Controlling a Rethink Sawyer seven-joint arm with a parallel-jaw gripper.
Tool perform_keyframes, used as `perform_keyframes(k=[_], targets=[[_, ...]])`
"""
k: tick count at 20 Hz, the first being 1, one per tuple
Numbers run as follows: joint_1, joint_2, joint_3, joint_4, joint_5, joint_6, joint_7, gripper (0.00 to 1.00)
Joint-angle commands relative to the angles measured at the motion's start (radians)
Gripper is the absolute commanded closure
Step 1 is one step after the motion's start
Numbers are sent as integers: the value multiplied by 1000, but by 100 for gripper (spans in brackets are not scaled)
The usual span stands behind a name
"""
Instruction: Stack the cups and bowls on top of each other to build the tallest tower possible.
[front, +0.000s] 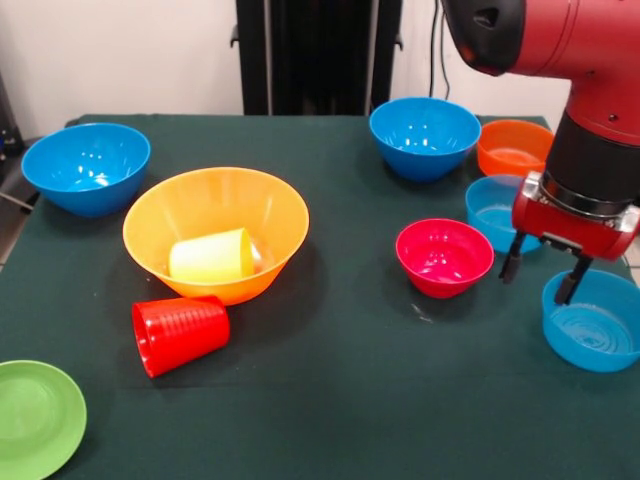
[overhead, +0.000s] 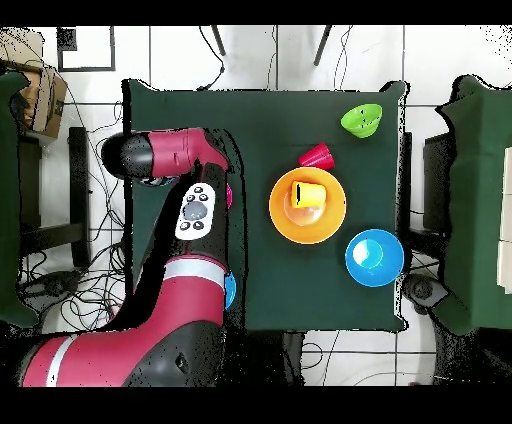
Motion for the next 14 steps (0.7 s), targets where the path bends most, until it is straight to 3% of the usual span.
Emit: perform_keyframes(k=[1, 7, 14], targets=[[-11, 56, 98, 25, -120, -52, -139, 0], [14, 114, 74, -28, -157, -59, -90, 0], [47, 104, 64, -20, -151, -26, -22, 0]])
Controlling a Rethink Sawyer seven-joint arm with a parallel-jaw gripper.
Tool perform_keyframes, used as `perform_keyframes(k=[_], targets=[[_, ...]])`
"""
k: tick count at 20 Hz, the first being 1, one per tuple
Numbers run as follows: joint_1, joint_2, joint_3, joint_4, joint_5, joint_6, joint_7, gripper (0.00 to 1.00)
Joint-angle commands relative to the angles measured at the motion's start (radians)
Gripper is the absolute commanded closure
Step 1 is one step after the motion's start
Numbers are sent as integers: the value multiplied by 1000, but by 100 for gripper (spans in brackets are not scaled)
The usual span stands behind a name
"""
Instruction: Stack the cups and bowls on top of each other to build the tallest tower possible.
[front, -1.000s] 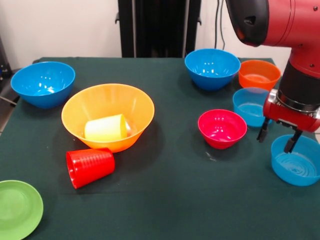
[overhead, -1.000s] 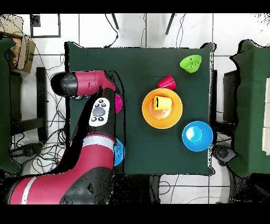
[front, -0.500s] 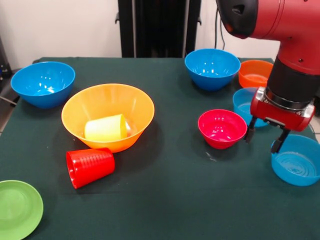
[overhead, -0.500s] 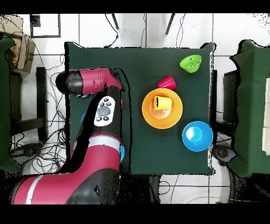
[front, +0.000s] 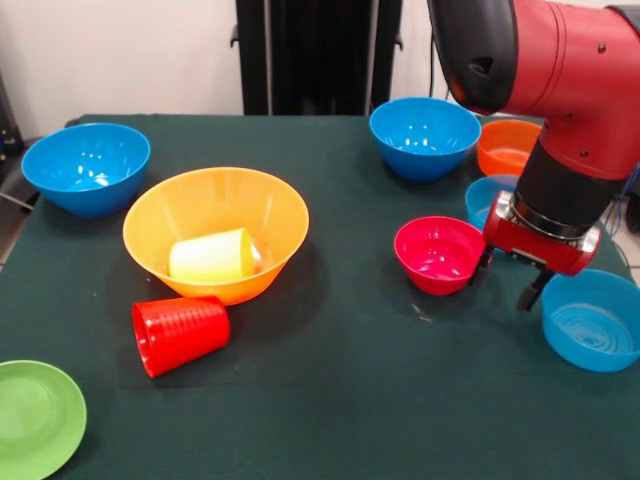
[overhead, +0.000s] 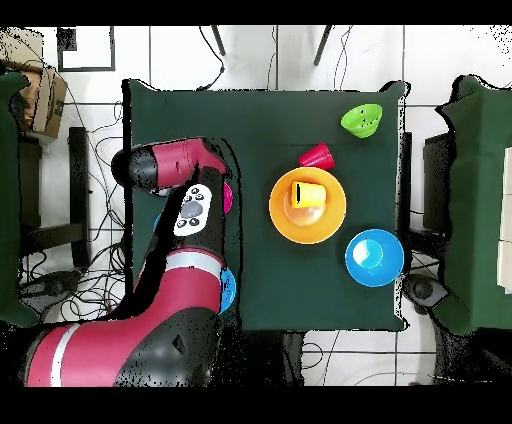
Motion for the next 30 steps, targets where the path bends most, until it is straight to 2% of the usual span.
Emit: perform_keyframes(k=[1, 8, 22, 26, 30], targets=[[32, 31, 76, -11, -53, -17, -16, 0], [40, 28, 89, -29, -24, -2, 2, 0], [-16, -19, 130, 56, -44, -85, -75, 0], [-39, -89, 145, 146, -58, -104, -114, 0], [-59, -258, 160, 278, -51, -36, -176, 0]])
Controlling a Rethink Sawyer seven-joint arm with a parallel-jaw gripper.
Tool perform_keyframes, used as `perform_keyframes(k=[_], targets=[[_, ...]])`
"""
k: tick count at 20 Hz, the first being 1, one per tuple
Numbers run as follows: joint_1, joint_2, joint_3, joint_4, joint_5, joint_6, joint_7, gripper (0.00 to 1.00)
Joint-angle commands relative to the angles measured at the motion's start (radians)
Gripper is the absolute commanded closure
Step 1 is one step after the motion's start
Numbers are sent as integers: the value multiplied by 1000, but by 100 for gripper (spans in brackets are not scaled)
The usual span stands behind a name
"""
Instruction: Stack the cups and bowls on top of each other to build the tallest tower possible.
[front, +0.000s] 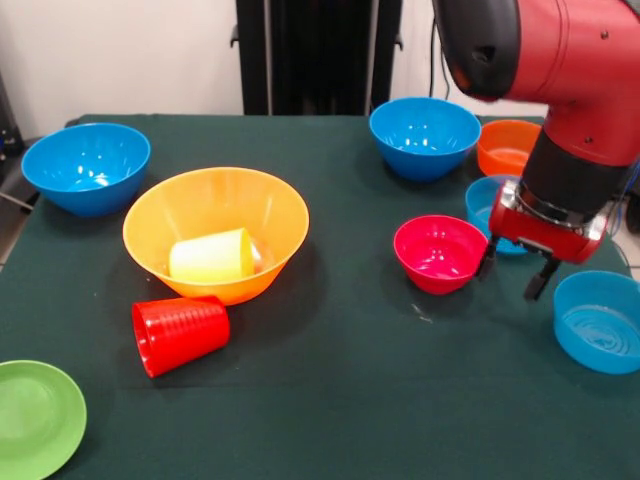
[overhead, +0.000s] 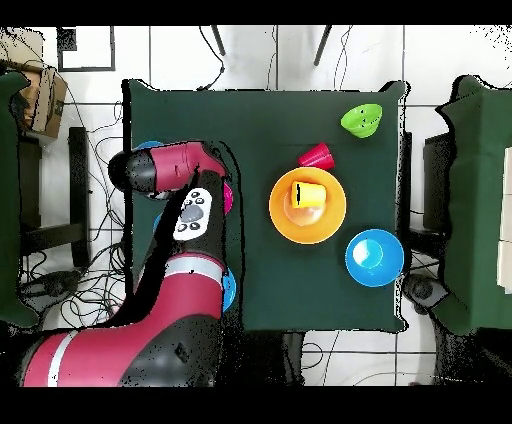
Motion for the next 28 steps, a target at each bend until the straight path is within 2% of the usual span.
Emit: perform_keyframes(k=[1, 4, 7, 12, 16, 23, 28], targets=[[-53, -238, 140, 242, -45, 3, -186, 0], [-85, -317, 167, 302, -39, 41, -220, 0], [-107, -338, 184, 326, -63, 36, -237, 0], [-95, -295, 189, 276, -88, 36, -189, 0], [-49, -240, 169, 204, -83, 40, -102, 0], [26, -155, 116, 94, -46, 48, 45, 0], [57, -113, 89, 42, -19, 46, 93, 0]])
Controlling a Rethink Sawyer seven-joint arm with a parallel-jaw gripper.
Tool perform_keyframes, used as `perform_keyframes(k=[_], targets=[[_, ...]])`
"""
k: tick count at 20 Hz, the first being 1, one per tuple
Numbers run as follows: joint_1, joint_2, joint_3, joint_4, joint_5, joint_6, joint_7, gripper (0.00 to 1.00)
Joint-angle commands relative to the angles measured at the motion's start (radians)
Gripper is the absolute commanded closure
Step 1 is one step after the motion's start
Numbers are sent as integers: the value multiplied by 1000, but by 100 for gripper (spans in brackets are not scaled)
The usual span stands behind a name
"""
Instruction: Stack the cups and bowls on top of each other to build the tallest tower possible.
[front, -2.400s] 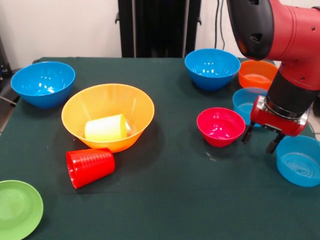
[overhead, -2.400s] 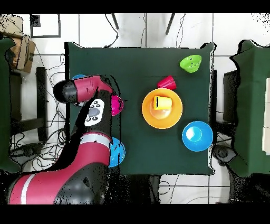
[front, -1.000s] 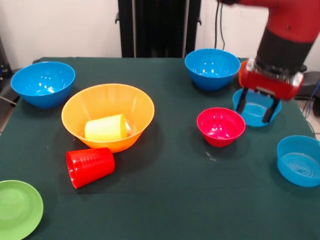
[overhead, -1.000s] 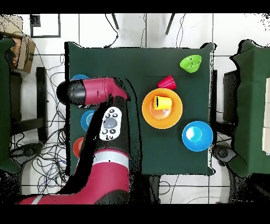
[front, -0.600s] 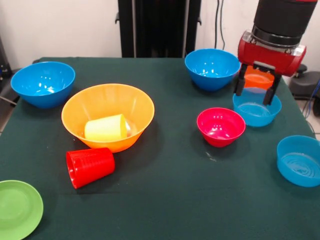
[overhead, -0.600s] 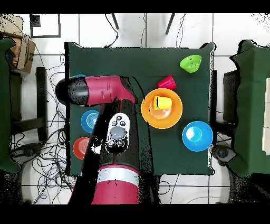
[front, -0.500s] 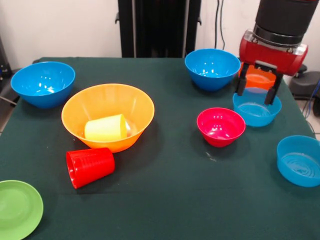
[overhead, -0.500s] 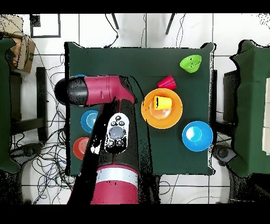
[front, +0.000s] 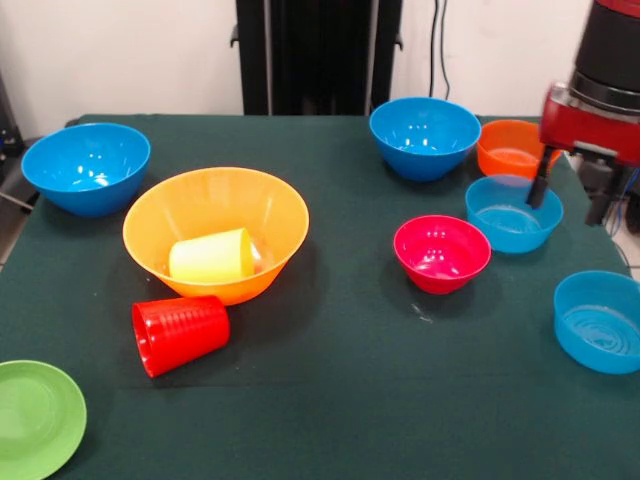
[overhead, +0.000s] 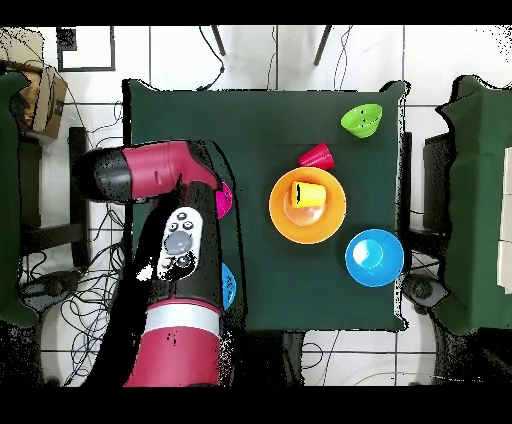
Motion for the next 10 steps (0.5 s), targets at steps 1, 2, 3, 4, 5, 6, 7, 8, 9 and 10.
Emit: perform_keyframes(k=[1, 2, 3, 4, 5, 6, 7, 8, 9, 10], targets=[[49, 115, 42, -86, -14, 42, 95, 0], [51, 118, 39, -89, -12, 39, 96, 0], [52, 122, 37, -89, -12, 32, 94, 0], [53, 125, 34, -89, -12, 25, 92, 0], [54, 129, 32, -88, -15, 17, 89, 0], [53, 131, 31, -84, -15, 6, 88, 0], [52, 133, 31, -81, -16, -2, 85, 0], [52, 136, 31, -78, -16, -11, 85, 0], [51, 139, 30, -77, -16, -21, 84, 0], [51, 144, 29, -76, -17, -32, 86, 0]])
